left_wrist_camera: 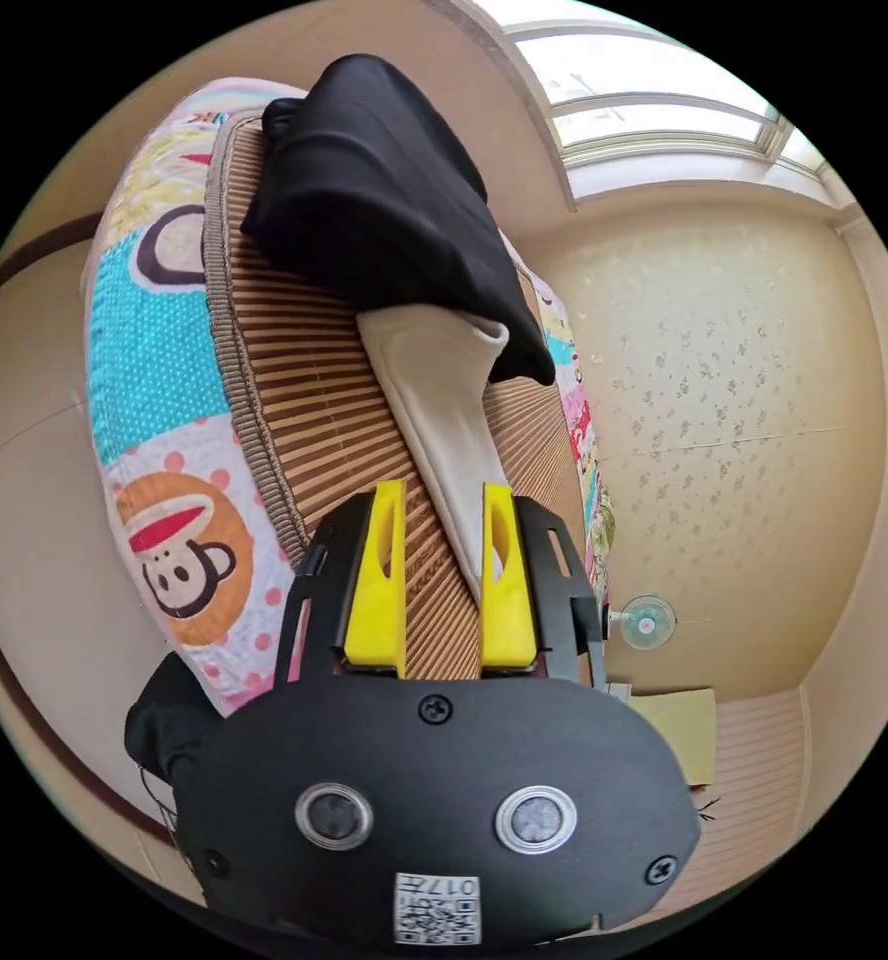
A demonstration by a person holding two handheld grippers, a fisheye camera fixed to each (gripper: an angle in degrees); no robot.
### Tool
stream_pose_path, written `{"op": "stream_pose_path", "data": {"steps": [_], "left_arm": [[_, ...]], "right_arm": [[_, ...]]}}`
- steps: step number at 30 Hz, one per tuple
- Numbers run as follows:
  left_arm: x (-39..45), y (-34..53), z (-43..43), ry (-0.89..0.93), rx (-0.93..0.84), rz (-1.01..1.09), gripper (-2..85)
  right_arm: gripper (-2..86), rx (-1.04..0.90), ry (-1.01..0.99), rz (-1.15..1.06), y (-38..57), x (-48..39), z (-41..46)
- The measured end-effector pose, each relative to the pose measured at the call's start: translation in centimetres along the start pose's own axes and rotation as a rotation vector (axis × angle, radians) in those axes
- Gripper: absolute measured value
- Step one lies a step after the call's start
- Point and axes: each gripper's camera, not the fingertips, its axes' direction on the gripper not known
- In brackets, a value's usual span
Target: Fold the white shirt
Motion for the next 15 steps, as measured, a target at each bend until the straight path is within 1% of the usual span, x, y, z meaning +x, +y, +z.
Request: {"op": "stream_pose_path", "data": {"steps": [2, 4, 7, 9, 11, 12, 14, 15], "left_arm": [[-1.0, 0.4, 1.8, 0.033, -0.007, -0.026, 9.9], [-1.5, 0.8, 2.9, 0.025, -0.007, -0.034, 7.9], [-1.8, 1.8, 4.5, -0.020, -0.042, -0.049, 4.3], [-0.6, 3.0, 4.1, -0.035, -0.019, -0.009, 4.1], [3.5, 5.4, 2.3, -0.022, 0.066, 0.140, 3.9], [4.8, 6.1, 1.8, -0.027, 0.088, 0.175, 3.9], [10.9, 9.3, -0.2, -0.023, 0.182, 0.344, 3.8], [12.7, 10.2, -0.6, -0.007, 0.197, 0.406, 3.8]], "right_arm": [[0.5, -0.014, 0.048, 0.010, 0.8, 0.5, -1.5], [0.5, -0.008, 0.062, 0.043, 1.1, 1.5, -2.6], [0.6, 0.022, 0.019, 0.084, 1.1, 2.6, -4.3], [0.6, 0.054, -0.022, 0.083, 1.2, 2.6, -5.3], [0.6, 0.061, -0.032, 0.088, 1.5, 2.5, -5.9], [0.6, 0.056, -0.027, 0.091, 1.5, 2.5, -6.0], [0.6, 0.024, -0.011, 0.101, 1.8, 2.4, -6.0], [0.6, 0.016, -0.011, 0.102, 1.9, 2.4, -6.0]]}}
